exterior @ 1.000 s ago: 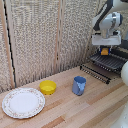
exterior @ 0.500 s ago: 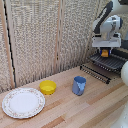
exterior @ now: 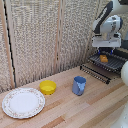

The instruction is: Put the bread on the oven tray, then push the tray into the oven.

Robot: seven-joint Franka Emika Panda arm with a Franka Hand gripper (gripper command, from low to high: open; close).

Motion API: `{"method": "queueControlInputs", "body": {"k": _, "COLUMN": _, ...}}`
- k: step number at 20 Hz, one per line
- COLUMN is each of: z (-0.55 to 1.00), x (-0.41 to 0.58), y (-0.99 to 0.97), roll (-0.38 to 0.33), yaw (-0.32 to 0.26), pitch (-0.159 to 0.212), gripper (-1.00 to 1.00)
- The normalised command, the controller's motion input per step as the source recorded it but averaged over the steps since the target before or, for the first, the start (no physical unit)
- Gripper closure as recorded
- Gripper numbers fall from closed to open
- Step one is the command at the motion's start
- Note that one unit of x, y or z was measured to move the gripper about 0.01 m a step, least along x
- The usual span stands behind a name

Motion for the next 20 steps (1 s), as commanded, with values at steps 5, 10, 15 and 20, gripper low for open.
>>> {"method": "queueControlInputs", "body": {"k": 5, "z": 0.49, "x": -0.368, "y": 0.35, "roll": -0.105, "yaw": 0.036, "pitch": 0.0, "gripper": -1.0}}
{"method": "queueControlInputs", "body": {"k": 10, "z": 0.89, "x": -0.577, "y": 0.61, "roll": -0.089, "yaw": 0.0, "pitch": 0.0, "gripper": -1.0}}
{"method": "queueControlInputs", "body": {"k": 15, "z": 0.83, "x": -0.522, "y": 0.69, "roll": -0.048, "yaw": 0.0, "pitch": -0.009, "gripper": -1.0}}
{"method": "queueControlInputs", "body": {"k": 20, "z": 0.57, "x": -0.294, "y": 0.81, "roll": -0.027, "yaw": 0.0, "pitch": -0.053, "gripper": -1.0}}
